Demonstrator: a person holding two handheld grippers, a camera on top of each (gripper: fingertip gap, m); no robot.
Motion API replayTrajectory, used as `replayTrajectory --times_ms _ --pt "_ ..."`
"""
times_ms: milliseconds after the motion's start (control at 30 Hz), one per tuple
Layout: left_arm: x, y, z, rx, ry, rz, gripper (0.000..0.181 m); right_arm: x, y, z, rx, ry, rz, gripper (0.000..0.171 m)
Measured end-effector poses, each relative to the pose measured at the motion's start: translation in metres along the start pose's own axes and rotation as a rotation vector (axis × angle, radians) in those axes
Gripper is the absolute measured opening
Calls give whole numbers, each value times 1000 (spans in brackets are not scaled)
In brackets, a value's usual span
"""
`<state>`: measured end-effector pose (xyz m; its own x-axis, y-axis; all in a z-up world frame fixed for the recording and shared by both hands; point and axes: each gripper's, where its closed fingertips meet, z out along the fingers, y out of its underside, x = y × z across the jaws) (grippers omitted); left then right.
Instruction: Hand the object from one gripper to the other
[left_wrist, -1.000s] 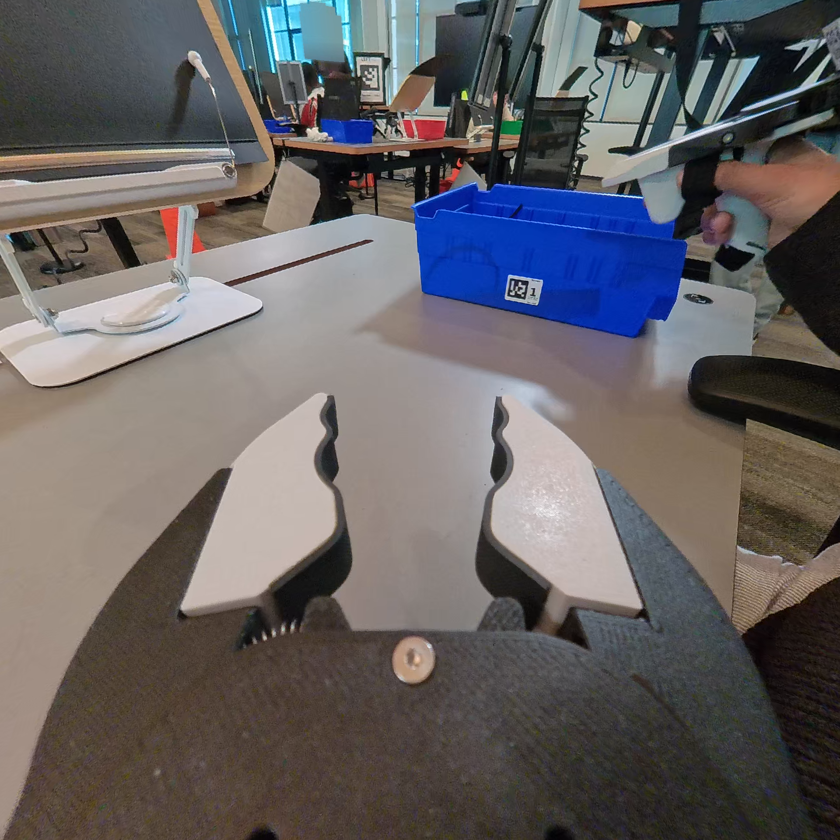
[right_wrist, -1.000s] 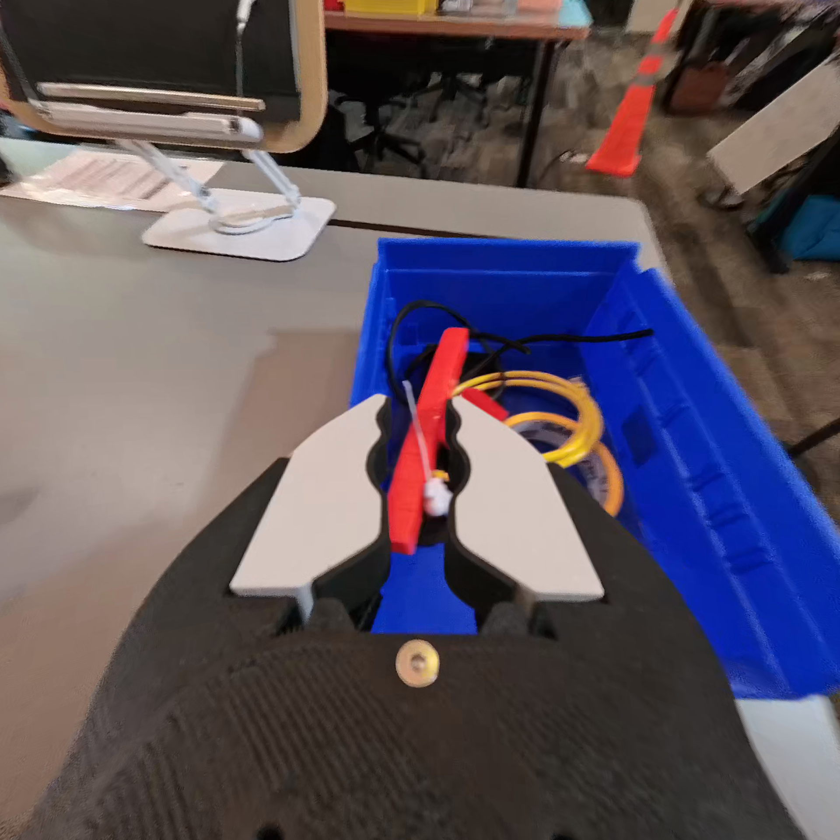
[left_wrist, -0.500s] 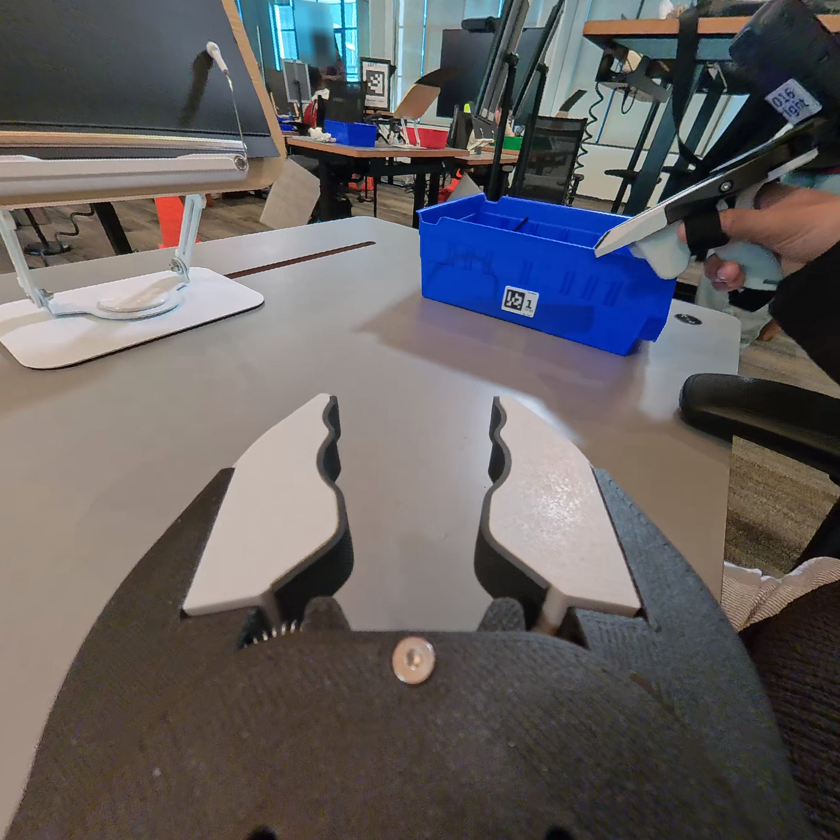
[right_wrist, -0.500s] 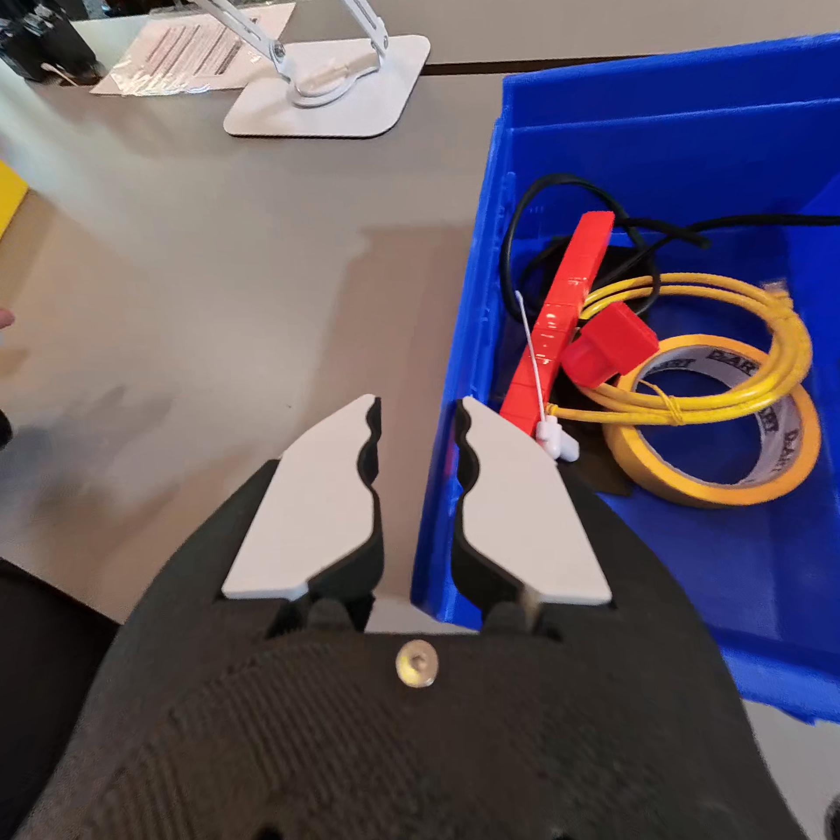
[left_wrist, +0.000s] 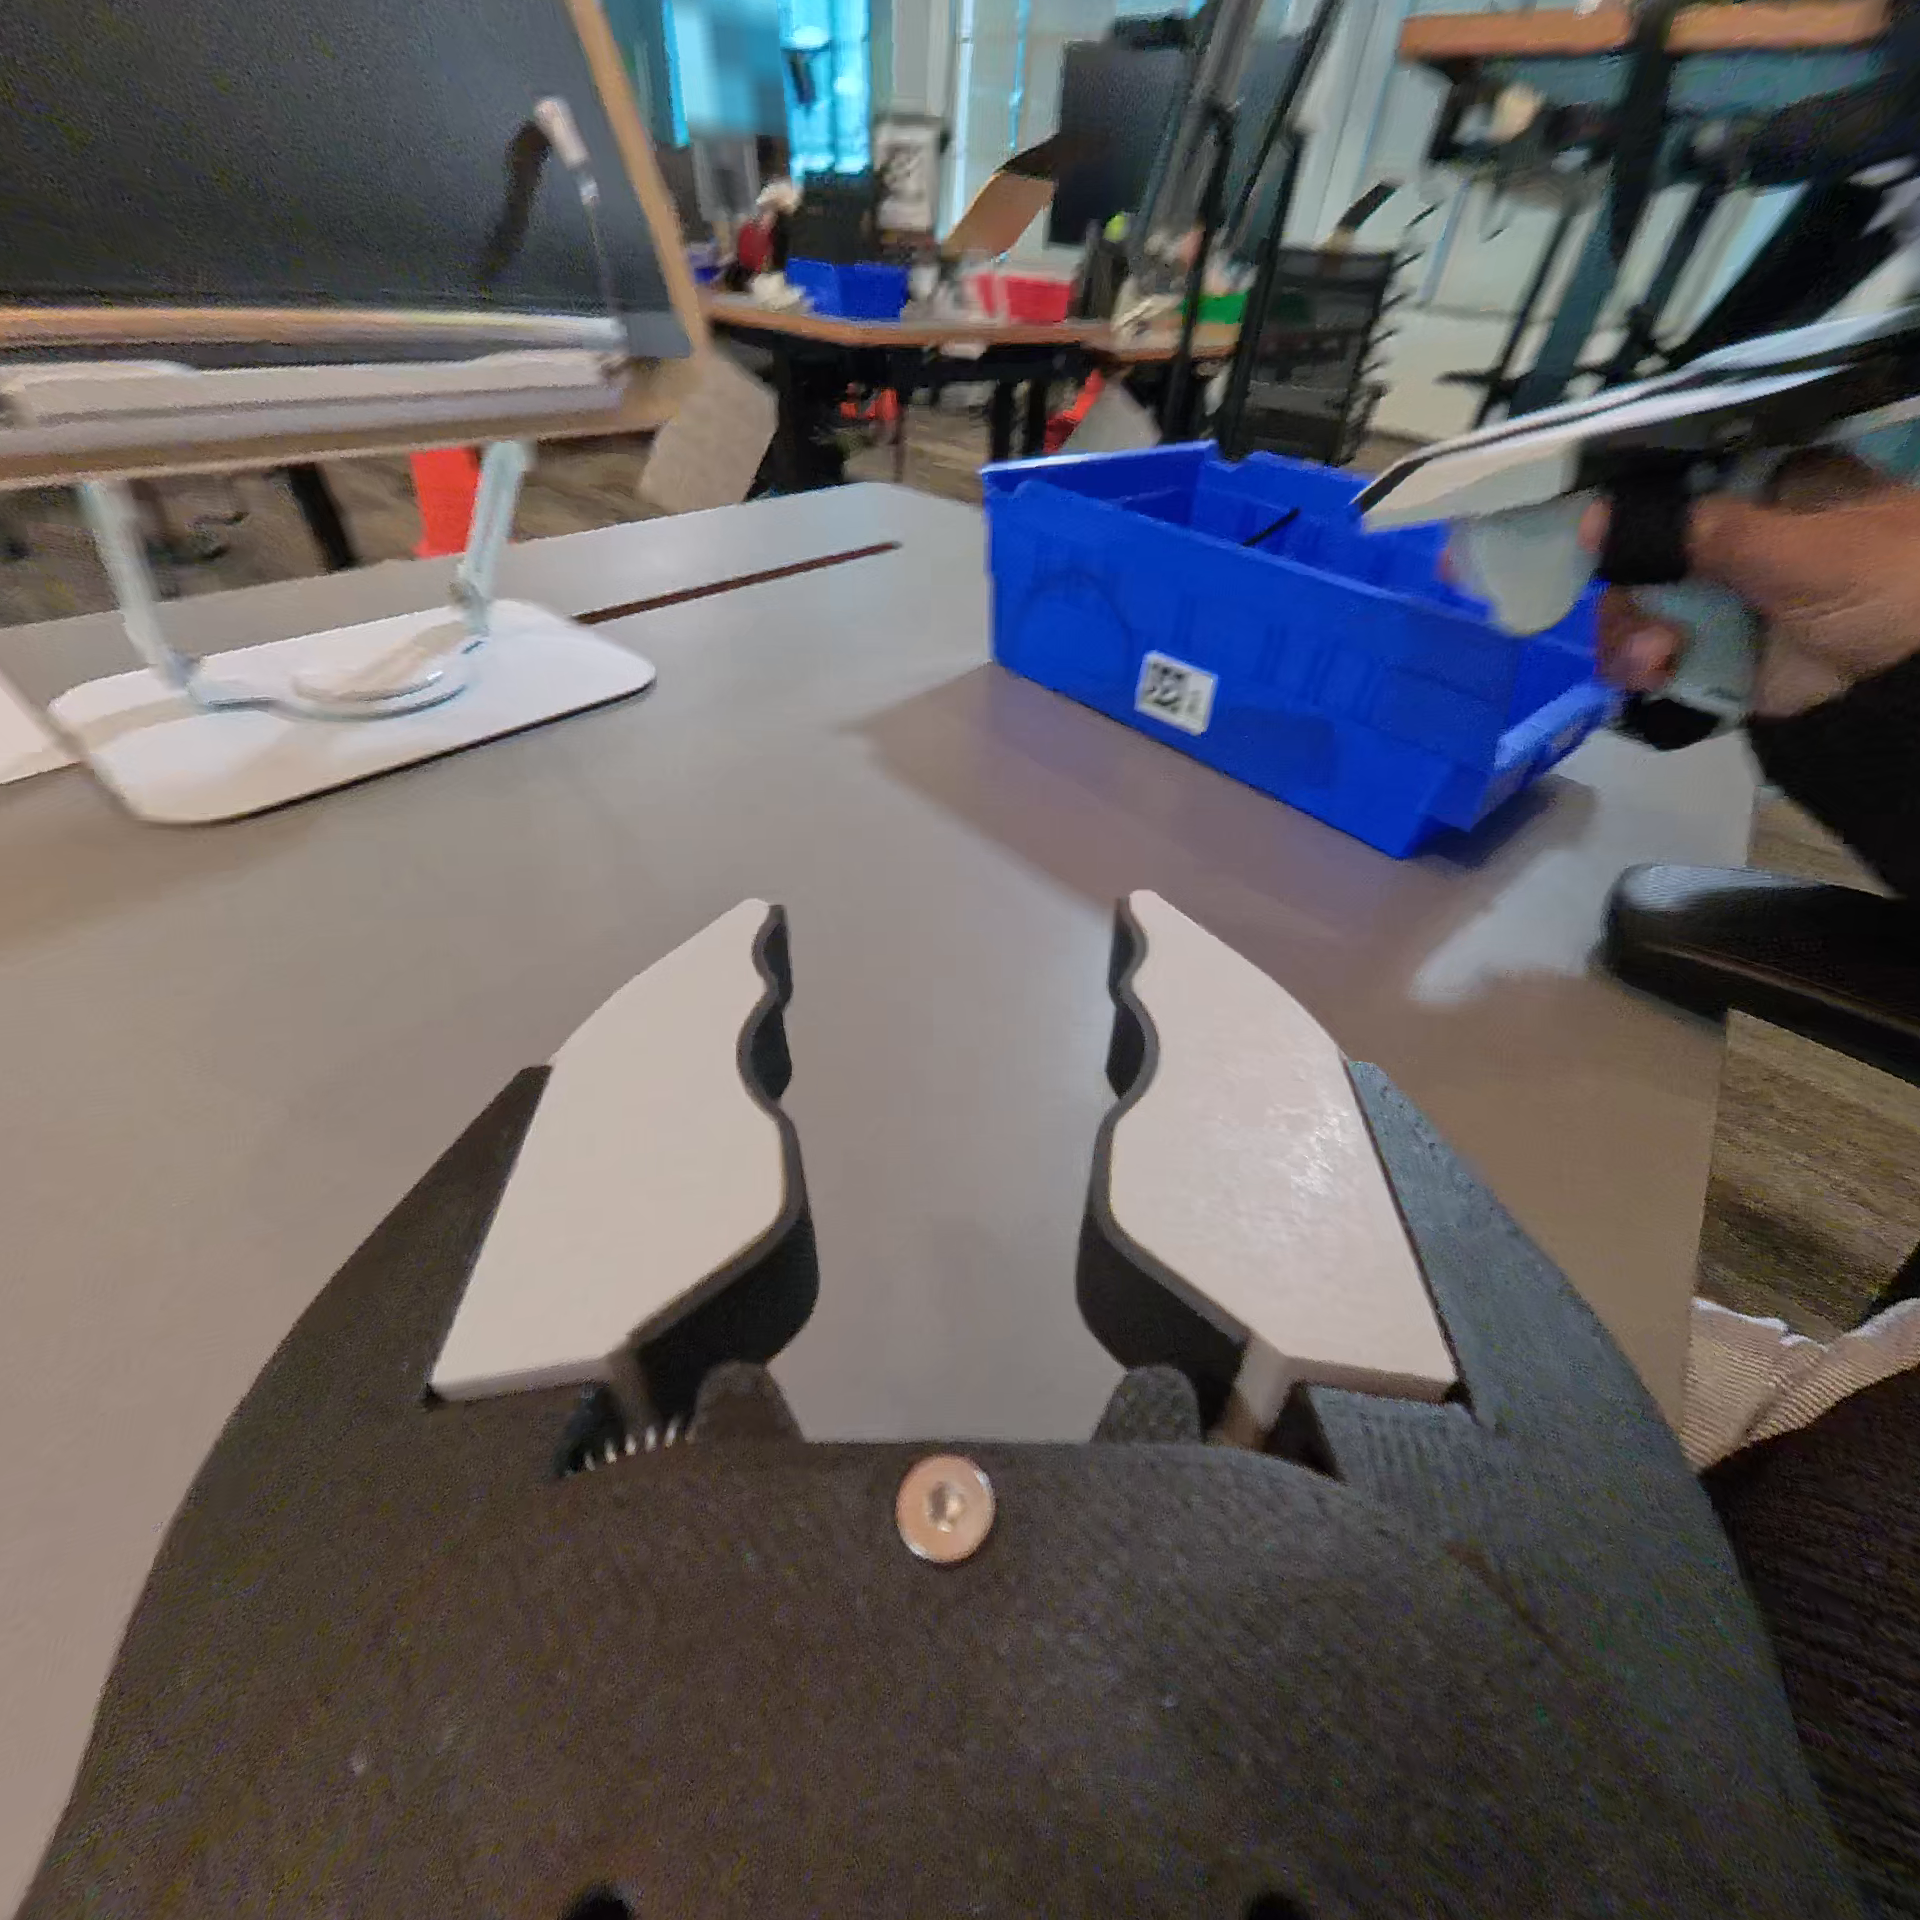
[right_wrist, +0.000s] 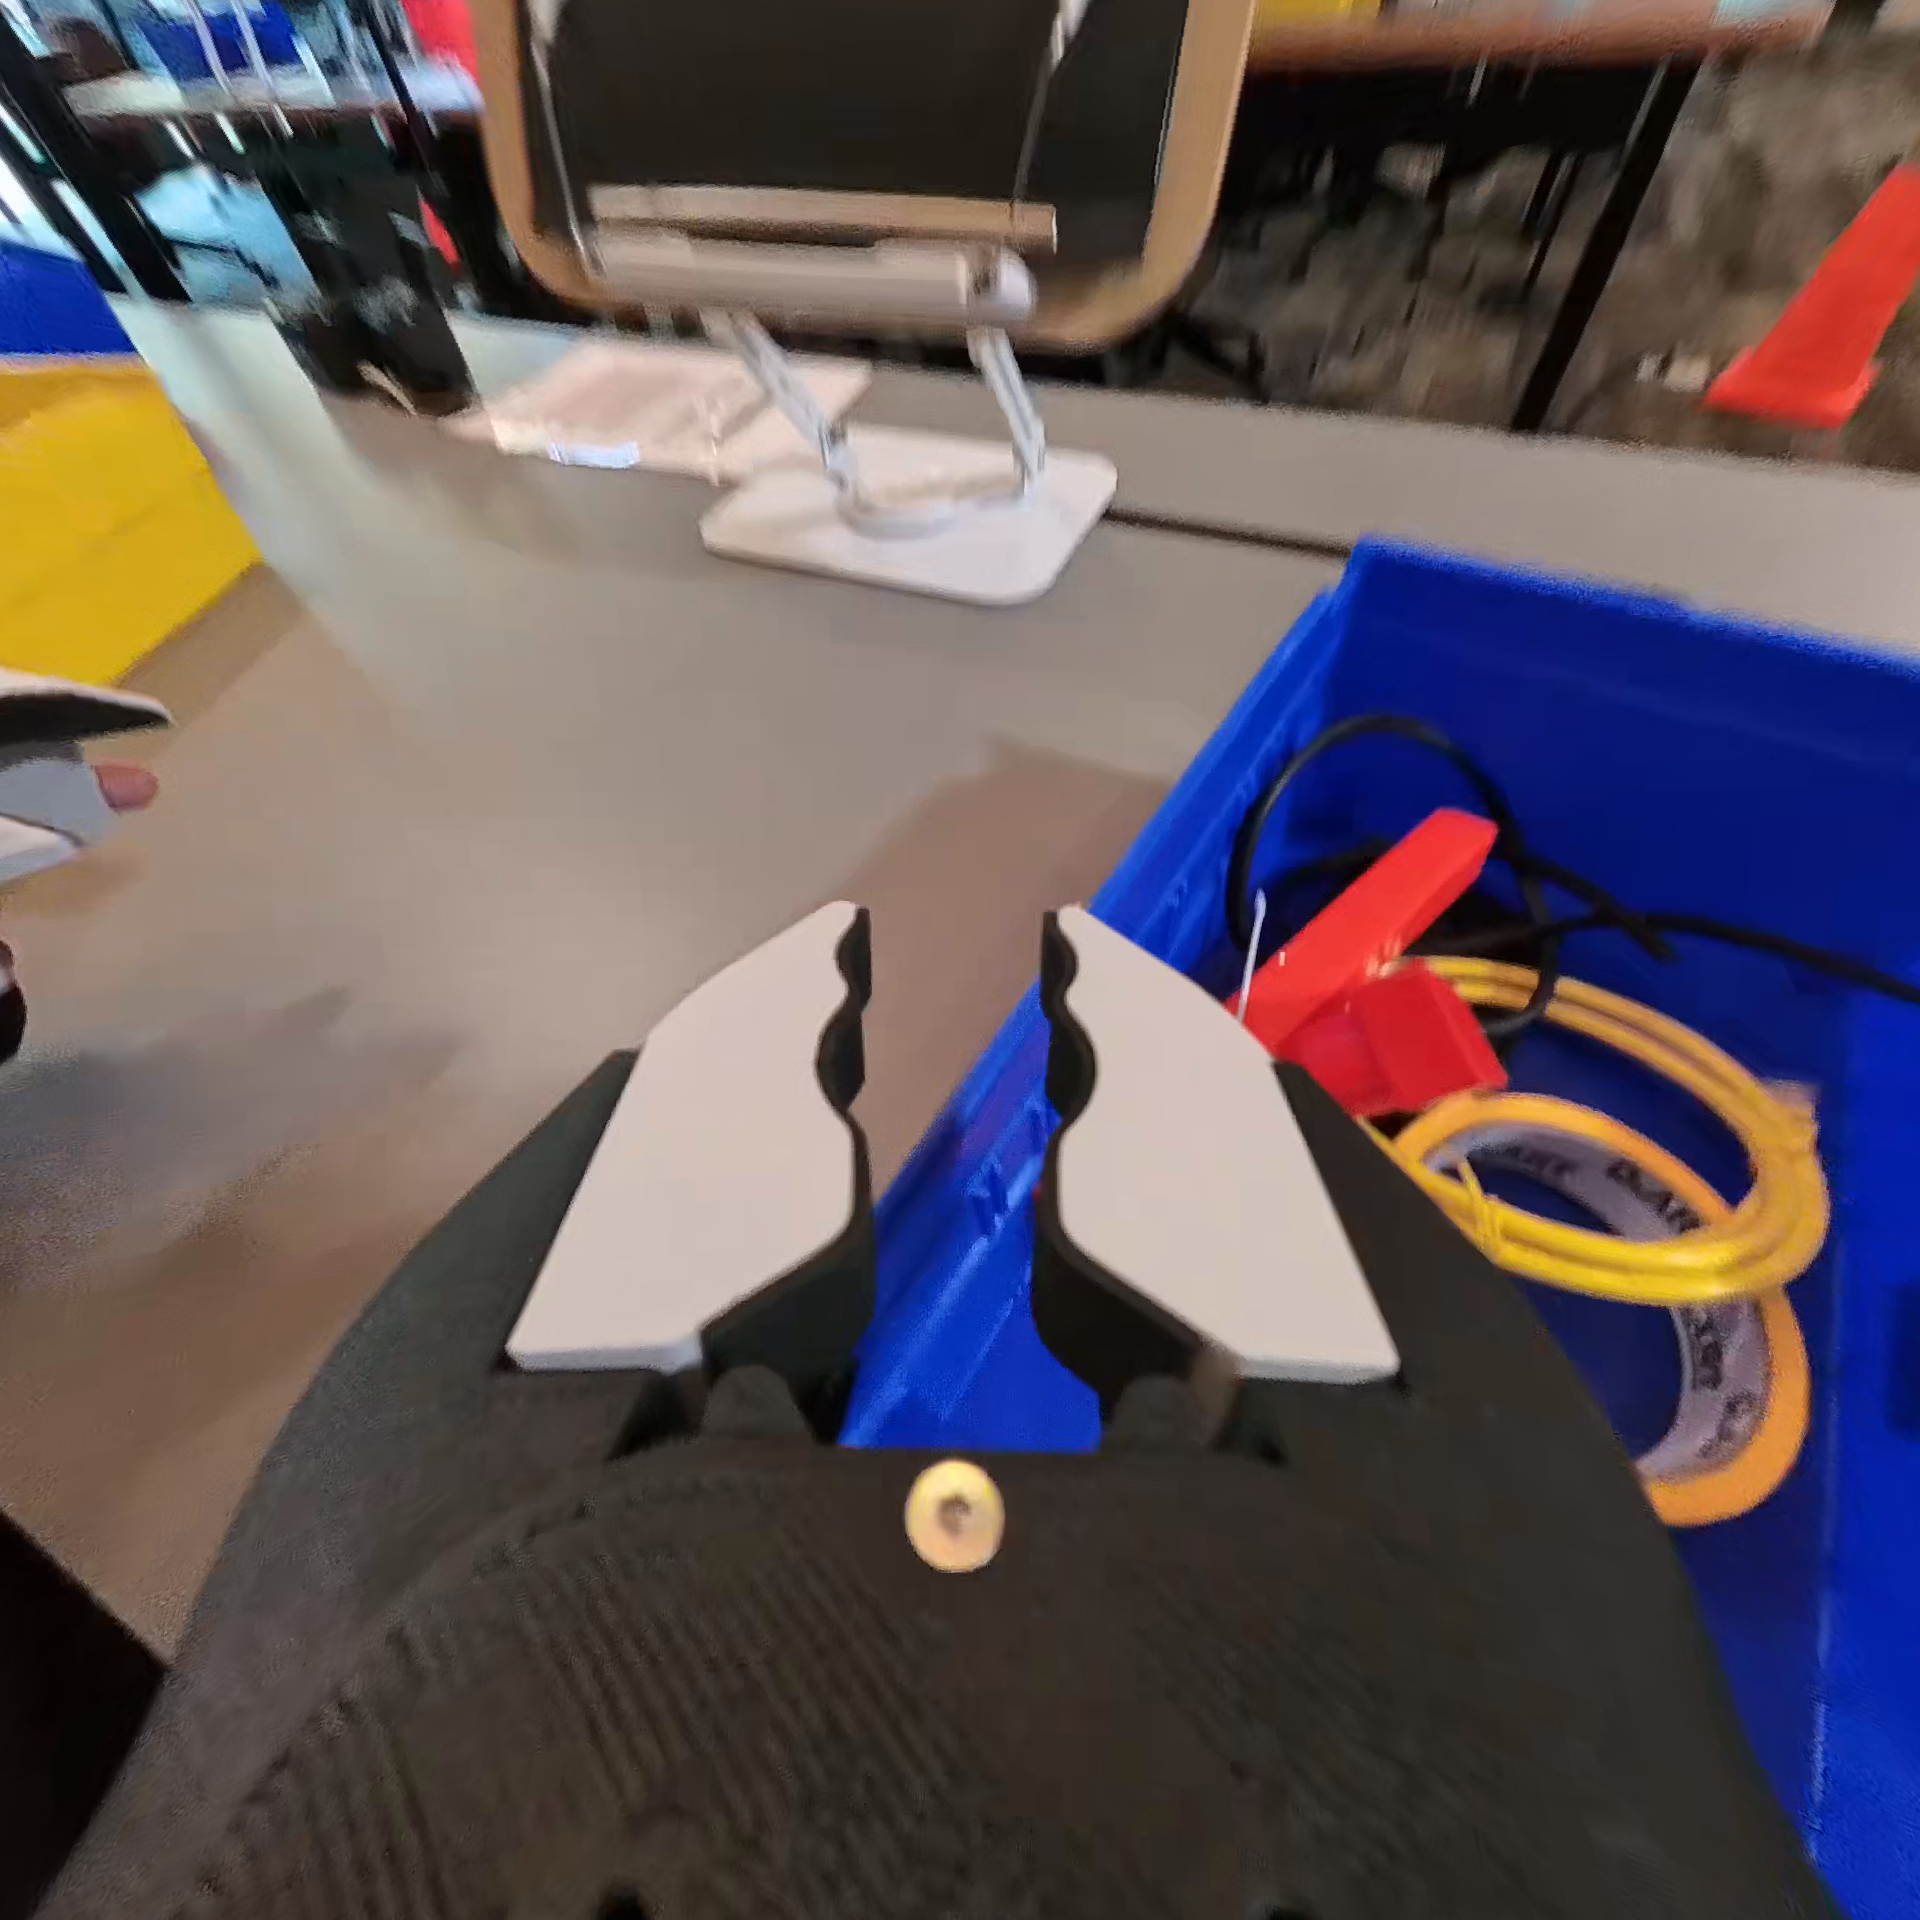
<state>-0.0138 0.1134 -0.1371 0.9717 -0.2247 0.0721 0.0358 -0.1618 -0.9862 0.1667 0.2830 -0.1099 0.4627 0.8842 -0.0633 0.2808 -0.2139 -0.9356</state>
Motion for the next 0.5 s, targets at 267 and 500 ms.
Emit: replayTrajectory --times_ms 267,500 --pt "-133 -116 -132 62 -484 135 21 -58 -29 -11 167 -132 -210 30" --pt "-197 -89 -255 -275 -587 -180 49 -95 -4 11 97 -211 -361 27"
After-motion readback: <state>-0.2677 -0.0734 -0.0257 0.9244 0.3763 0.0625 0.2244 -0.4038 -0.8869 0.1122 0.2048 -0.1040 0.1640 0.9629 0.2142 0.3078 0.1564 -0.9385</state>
